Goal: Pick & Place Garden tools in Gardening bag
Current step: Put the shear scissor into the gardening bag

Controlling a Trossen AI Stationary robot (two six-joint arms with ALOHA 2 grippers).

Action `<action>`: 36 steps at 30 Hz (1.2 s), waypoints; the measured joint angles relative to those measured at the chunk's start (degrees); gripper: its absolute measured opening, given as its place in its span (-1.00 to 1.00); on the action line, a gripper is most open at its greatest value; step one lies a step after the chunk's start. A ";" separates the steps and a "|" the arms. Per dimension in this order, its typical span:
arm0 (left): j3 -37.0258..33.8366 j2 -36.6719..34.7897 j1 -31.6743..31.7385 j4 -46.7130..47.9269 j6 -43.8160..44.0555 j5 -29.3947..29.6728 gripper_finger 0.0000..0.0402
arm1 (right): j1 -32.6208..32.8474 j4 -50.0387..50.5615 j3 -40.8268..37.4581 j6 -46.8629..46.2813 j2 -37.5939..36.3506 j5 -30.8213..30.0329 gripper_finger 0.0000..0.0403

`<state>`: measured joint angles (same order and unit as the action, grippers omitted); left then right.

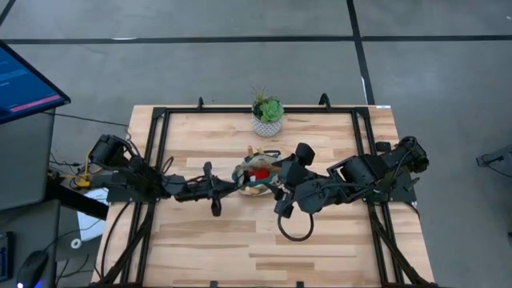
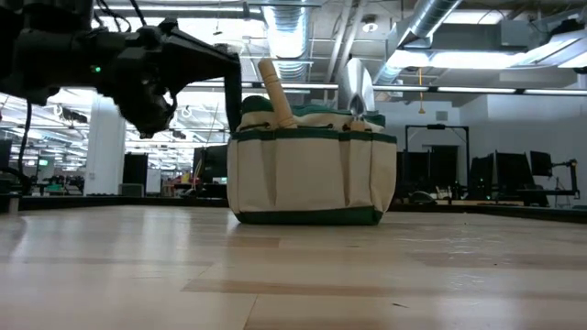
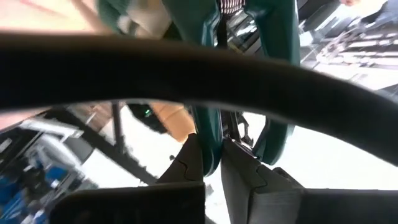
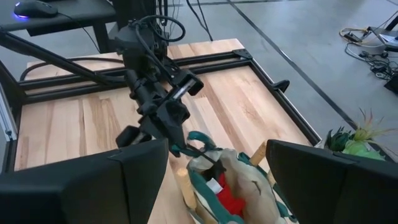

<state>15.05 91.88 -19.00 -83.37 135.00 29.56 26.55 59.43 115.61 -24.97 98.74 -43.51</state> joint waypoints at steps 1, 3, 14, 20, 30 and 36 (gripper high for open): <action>-0.85 0.00 0.00 -0.98 0.02 -1.29 -0.98 | 0.00 0.16 0.00 0.00 0.00 0.00 0.31; -2.44 0.00 -0.26 -3.66 0.04 -3.37 -0.98 | 0.00 0.17 0.00 0.00 0.00 0.00 0.31; -5.10 0.00 0.82 -6.62 -0.04 -5.02 -0.97 | 0.00 0.16 0.00 -0.15 0.00 0.11 0.31; -5.10 0.00 0.83 -5.71 -1.08 -5.67 -0.97 | -0.38 0.14 0.00 -0.14 0.00 0.09 0.31; -5.08 0.00 2.99 -5.17 -0.83 -5.95 -0.97 | -0.76 0.12 0.00 -0.13 0.00 0.07 0.31; -5.08 0.00 6.03 -5.09 -0.80 -7.21 -0.97 | -1.29 -0.06 0.00 -0.13 0.00 0.04 0.31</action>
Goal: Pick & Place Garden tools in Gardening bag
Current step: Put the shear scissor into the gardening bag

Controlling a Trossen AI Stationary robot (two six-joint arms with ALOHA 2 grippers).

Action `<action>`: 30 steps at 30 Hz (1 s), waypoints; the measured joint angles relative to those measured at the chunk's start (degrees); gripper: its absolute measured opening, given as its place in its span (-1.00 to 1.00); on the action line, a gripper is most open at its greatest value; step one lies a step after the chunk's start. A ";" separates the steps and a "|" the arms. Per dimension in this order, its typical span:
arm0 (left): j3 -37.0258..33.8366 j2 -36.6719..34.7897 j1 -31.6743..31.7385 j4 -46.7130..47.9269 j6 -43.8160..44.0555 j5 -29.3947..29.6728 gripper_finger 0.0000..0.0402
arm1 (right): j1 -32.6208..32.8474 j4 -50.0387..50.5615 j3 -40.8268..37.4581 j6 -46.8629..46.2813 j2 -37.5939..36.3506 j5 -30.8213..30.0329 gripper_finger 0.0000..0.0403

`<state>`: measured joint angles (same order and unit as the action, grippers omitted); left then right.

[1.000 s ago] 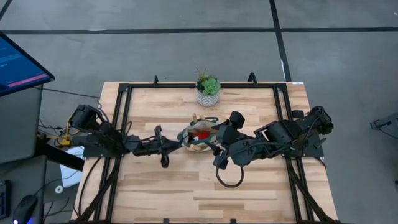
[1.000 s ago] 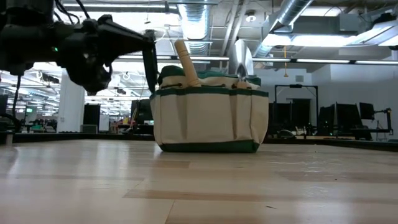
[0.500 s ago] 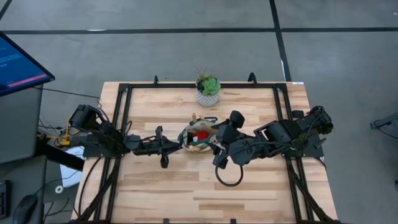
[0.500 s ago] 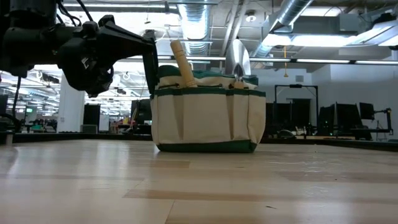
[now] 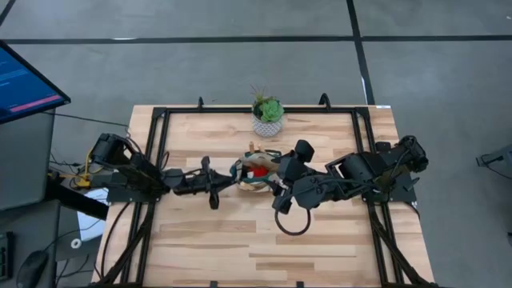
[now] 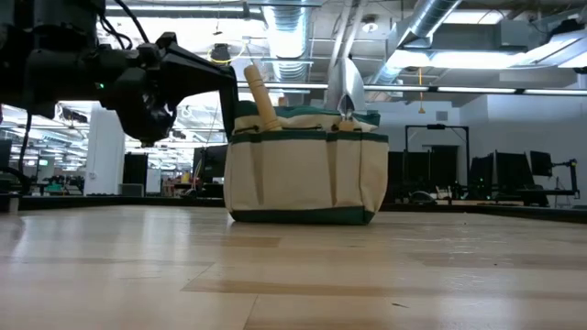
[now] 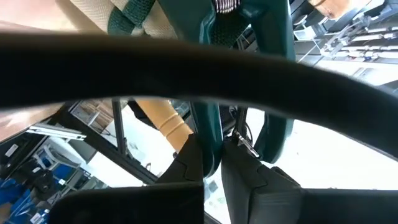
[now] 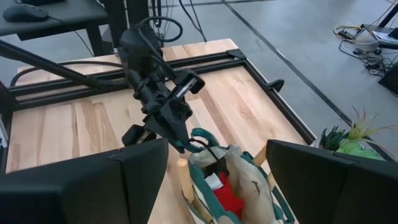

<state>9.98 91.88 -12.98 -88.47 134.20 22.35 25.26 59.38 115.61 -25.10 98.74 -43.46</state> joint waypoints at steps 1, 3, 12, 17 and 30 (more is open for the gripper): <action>0.00 0.00 0.32 0.00 0.01 -0.14 -0.97 | 0.00 -0.07 0.00 0.00 0.00 -0.02 0.31; 0.08 0.00 1.34 -0.05 0.23 -0.37 -0.97 | -0.04 -0.07 0.00 0.00 0.00 -0.07 0.31; 3.94 0.00 3.45 1.68 -0.09 -7.49 -0.97 | -0.31 -1.85 0.00 0.01 0.00 -0.02 0.31; 3.38 0.04 3.44 5.01 0.86 -7.70 -0.97 | -0.31 -2.56 0.00 -0.04 0.00 0.04 0.31; 3.32 5.74 4.01 0.35 1.24 -7.38 -0.97 | -0.26 -2.84 0.00 -1.97 0.00 0.04 0.31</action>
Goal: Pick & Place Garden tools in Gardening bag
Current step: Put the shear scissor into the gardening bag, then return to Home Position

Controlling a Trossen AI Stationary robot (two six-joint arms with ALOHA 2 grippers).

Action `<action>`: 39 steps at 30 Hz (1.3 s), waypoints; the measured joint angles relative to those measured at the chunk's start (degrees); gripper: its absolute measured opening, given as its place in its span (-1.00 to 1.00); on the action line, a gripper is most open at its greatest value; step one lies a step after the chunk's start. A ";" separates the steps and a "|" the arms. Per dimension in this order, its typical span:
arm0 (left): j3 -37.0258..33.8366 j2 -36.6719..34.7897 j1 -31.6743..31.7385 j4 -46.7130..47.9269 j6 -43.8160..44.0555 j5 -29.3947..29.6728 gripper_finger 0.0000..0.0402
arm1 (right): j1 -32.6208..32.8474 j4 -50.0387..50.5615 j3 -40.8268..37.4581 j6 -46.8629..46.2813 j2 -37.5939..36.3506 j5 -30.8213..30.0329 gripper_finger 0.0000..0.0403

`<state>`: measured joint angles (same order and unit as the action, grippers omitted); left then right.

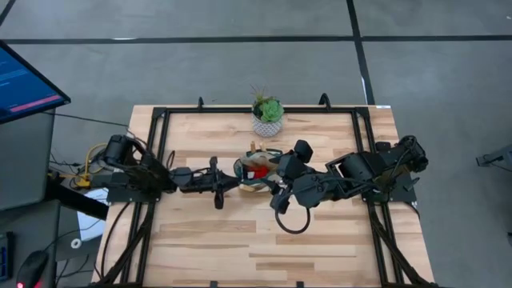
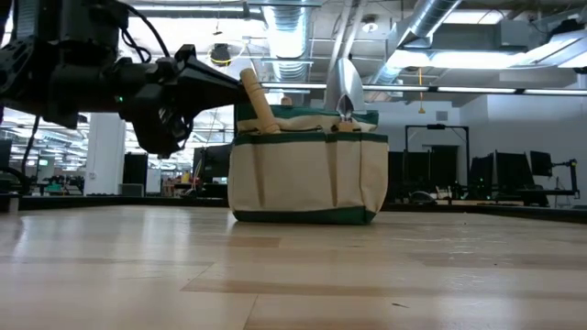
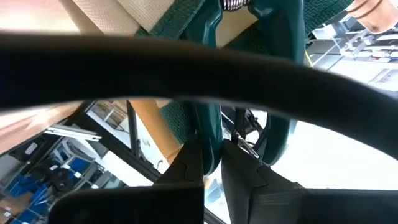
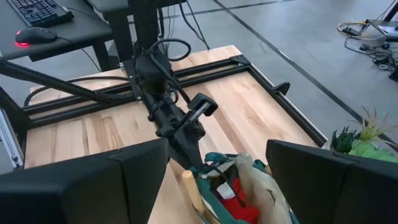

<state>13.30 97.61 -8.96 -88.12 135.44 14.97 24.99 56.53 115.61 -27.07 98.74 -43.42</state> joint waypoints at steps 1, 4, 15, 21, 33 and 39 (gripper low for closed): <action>0.00 0.78 0.06 -1.25 0.07 0.25 -0.97 | 0.00 0.00 0.00 0.00 0.00 0.00 0.31; 0.07 1.65 0.69 -2.16 0.20 0.58 -0.97 | 0.00 -0.10 0.00 0.00 0.00 0.00 0.31; 0.02 -1.72 3.09 -1.88 0.02 1.58 -0.66 | 0.09 -0.66 0.00 0.00 0.00 0.02 0.31; 0.02 -1.81 2.96 -1.77 1.53 1.54 -0.32 | 0.09 -0.94 0.00 0.00 0.00 0.04 0.31; 0.00 -15.15 5.93 -2.00 -2.30 1.15 0.18 | -0.05 -1.68 0.00 0.00 0.00 0.04 0.31; 0.00 -24.46 6.09 -1.78 -6.71 -0.67 0.24 | -1.95 -7.25 0.00 1.76 -0.05 0.04 0.31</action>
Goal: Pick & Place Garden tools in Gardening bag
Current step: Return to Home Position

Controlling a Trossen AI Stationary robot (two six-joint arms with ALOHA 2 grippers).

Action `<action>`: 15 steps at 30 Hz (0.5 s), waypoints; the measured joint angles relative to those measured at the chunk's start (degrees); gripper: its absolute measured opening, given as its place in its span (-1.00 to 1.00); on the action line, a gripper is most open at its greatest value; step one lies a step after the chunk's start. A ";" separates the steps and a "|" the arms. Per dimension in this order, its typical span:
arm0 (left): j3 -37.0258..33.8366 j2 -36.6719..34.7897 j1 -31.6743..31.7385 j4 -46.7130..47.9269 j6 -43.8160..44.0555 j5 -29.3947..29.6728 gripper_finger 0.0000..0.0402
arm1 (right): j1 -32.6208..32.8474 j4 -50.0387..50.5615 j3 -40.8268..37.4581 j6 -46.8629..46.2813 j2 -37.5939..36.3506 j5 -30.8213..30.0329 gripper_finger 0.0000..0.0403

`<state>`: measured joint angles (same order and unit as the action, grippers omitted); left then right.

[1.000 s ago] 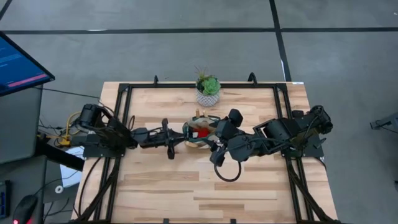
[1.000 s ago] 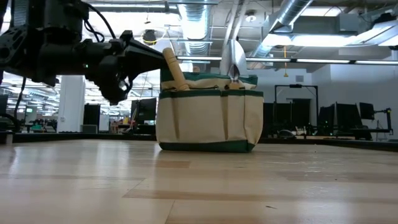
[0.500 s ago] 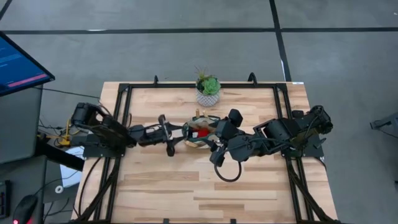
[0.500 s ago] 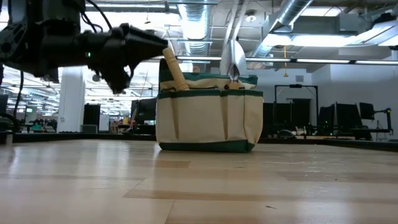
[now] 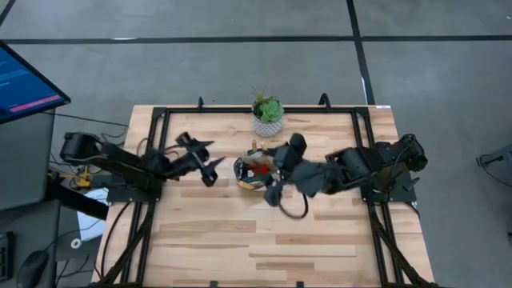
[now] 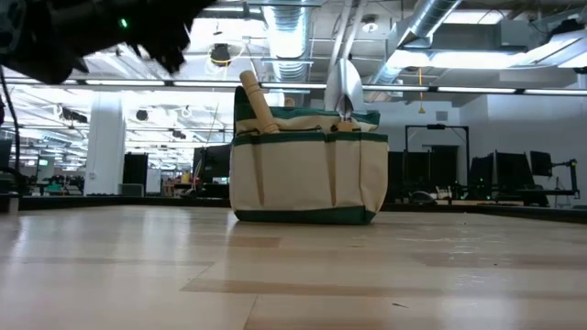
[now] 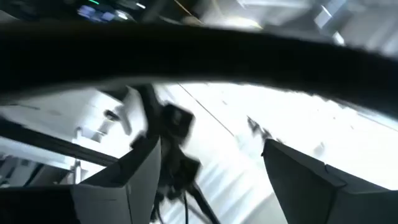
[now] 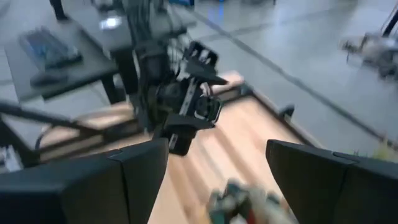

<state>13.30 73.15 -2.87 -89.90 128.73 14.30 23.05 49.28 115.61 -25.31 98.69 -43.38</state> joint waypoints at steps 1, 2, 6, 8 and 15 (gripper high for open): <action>0.00 -2.11 0.22 -0.01 -1.89 -0.16 0.23 | -0.52 -2.11 0.00 1.74 -0.16 0.03 0.31; 0.00 -4.08 0.75 -0.28 -4.02 -1.05 0.21 | -1.04 -4.24 -0.02 3.79 -0.39 0.17 0.31; 0.00 -11.87 4.74 -0.20 -13.13 -7.72 0.07 | -4.30 -11.01 -0.09 11.65 -1.97 4.18 0.31; 0.00 -15.46 6.61 -0.05 -16.92 -9.43 -0.04 | -7.44 -13.83 0.03 12.81 -3.18 9.71 0.31; 0.75 -26.02 13.03 6.10 -27.15 -8.82 -0.63 | -19.60 -15.66 0.04 16.29 -8.18 26.73 0.31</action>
<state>14.05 47.13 10.16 -83.79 101.58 5.48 3.45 33.63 115.66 -9.02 90.51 -16.64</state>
